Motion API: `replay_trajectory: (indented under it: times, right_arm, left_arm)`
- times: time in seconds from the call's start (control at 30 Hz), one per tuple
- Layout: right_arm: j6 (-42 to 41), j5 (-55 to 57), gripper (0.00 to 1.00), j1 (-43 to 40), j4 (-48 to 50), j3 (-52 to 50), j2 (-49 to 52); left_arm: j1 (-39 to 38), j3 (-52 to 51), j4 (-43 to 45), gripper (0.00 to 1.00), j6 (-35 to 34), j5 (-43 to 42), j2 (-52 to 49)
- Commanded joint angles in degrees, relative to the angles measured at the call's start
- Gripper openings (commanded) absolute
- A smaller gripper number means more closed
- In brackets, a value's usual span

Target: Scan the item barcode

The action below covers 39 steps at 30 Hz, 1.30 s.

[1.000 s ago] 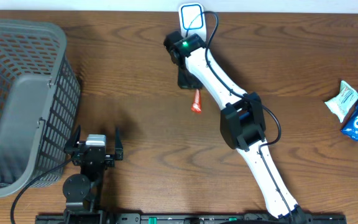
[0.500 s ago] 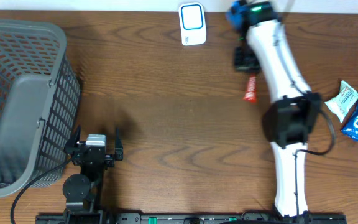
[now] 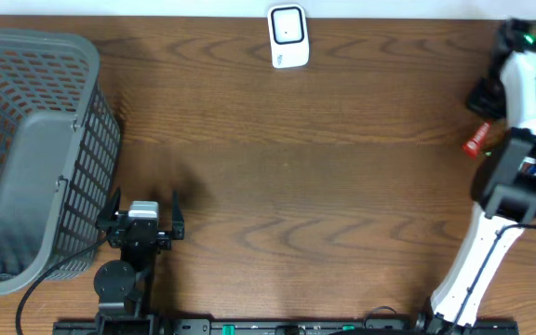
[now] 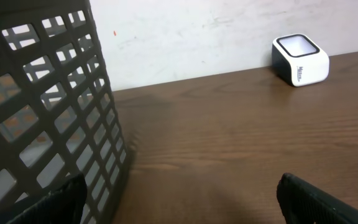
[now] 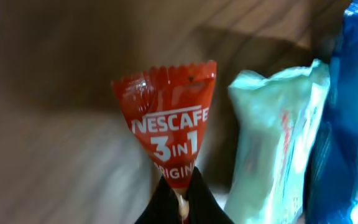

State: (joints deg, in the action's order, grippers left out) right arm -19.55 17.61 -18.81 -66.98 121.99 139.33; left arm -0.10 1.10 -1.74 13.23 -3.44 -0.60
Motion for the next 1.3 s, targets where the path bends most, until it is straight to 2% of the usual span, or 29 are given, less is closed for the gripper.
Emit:
replay_trajectory:
  times: [0.0,0.23,0.27,0.3,0.33,0.37,0.4,0.53,0.67,0.97,1.27]
  right_arm:
    - [2.08,-1.22,0.01,-4.42,3.06,-4.07,0.46]
    - [4.44,-1.2,0.02,-13.94,3.37,-3.67,0.44]
    - [5.27,-1.55,0.21,-14.84,3.13,-3.45,0.39]
    - [6.54,-2.36,0.45,-15.8,2.58,-3.1,0.39]
    - [6.8,-3.93,0.62,-16.48,2.12,-2.64,0.37]
    - [6.75,-6.47,0.92,-16.87,1.66,-1.99,0.26]
    - [6.78,-9.46,0.99,-17.03,1.33,-1.2,0.04]
    - [8.72,-23.74,0.99,-16.11,0.72,3.48,-3.41]
    - [9.4,-32.72,0.99,-13.94,1.03,5.97,-10.97]
    - [9.31,-33.64,0.99,-6.47,-5.35,5.97,-34.77]
    - [9.33,-33.59,0.99,-3.08,-7.85,5.97,-50.97]
  left_arm:
    - [0.2,-0.87,-2.1,0.98,-0.68,0.07,0.33]
    - [0.2,-0.87,-2.1,0.98,-0.7,0.07,0.33]
    - [0.2,-0.87,-2.1,0.98,-0.68,0.07,0.33]
    - [0.2,-0.87,-2.1,0.98,-0.68,0.07,0.33]
    - [0.2,-0.87,-2.1,0.98,-0.68,0.07,0.33]
    - [0.2,-0.87,-2.1,0.98,-0.68,0.07,0.33]
    - [0.2,-0.87,-2.1,0.98,-0.68,0.07,0.33]
    - [0.2,-0.87,-2.1,0.98,-0.68,0.07,0.33]
    - [0.2,-0.87,-2.1,0.98,-0.68,0.07,0.33]
    - [0.2,-0.87,-2.1,0.98,-0.68,0.07,0.33]
    - [0.2,-0.87,-2.1,0.98,-0.68,0.07,0.33]
